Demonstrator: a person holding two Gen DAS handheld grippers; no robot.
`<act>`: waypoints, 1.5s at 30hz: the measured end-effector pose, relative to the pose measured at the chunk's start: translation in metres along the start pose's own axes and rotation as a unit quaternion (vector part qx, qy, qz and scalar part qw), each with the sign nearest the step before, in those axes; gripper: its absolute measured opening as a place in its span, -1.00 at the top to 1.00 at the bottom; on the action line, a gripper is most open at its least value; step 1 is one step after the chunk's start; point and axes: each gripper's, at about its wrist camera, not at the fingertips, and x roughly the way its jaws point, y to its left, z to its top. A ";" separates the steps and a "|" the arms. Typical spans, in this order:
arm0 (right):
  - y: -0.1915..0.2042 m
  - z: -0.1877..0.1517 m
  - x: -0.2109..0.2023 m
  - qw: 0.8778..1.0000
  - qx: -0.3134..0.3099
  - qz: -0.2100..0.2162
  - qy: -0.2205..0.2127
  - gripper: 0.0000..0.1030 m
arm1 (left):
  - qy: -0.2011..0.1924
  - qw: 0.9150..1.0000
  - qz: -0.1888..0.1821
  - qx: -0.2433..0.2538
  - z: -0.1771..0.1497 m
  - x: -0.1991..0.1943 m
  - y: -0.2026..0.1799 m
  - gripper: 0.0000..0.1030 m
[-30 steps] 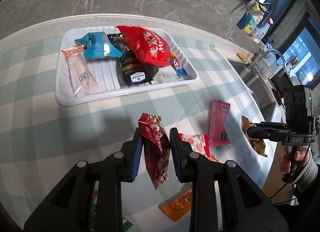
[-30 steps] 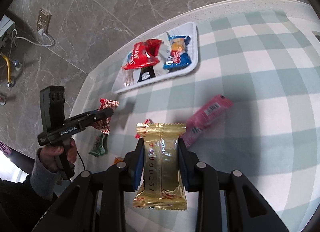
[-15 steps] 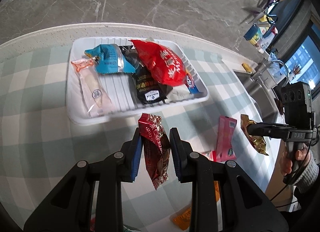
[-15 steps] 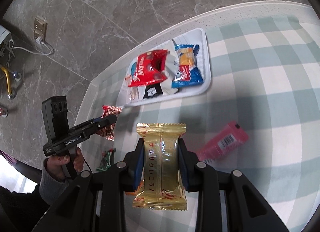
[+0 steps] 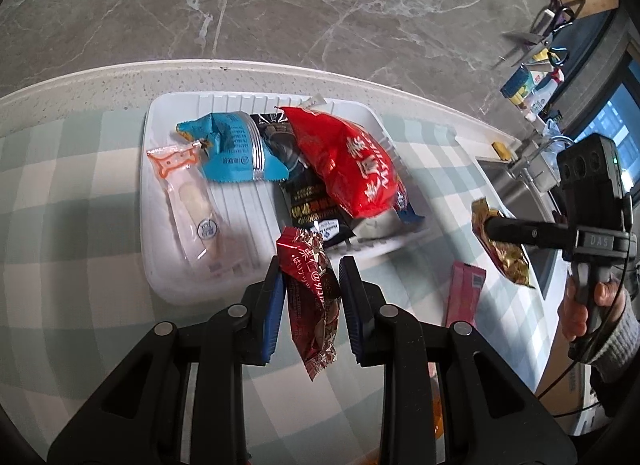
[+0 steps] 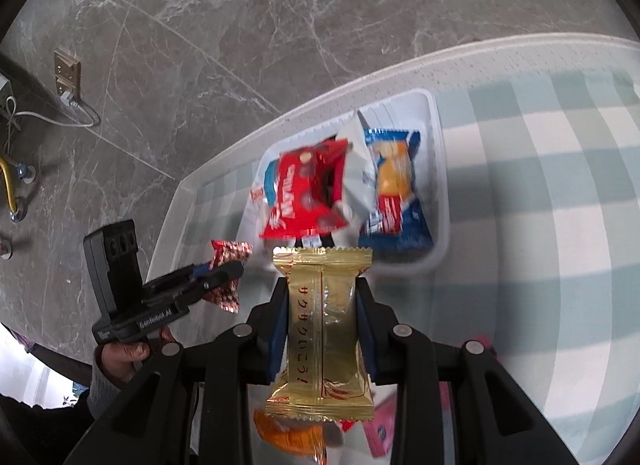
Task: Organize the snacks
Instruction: 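Carry both packets over the white tray, then open both grippers to drop the packets into the tray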
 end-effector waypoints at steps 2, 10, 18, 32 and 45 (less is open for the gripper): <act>0.000 0.010 0.004 1.000 -0.001 0.000 -0.001 0.35 | 0.000 1.000 0.002 -0.001 0.003 0.003 0.002 0.51; -0.002 0.044 0.022 1.000 -0.001 -0.004 -0.002 0.35 | 0.002 1.000 0.005 -0.014 0.015 0.017 0.014 0.51; -0.009 0.070 0.044 1.000 0.007 -0.007 0.003 0.35 | 0.007 1.000 0.008 -0.020 0.025 0.033 0.026 0.51; -0.020 0.101 0.086 0.999 0.022 -0.017 0.016 0.35 | 0.013 0.999 0.017 -0.025 0.039 0.062 0.036 0.51; -0.028 0.118 0.108 0.998 0.006 -0.068 0.012 0.35 | 0.012 0.999 0.038 -0.018 0.049 0.081 0.039 0.51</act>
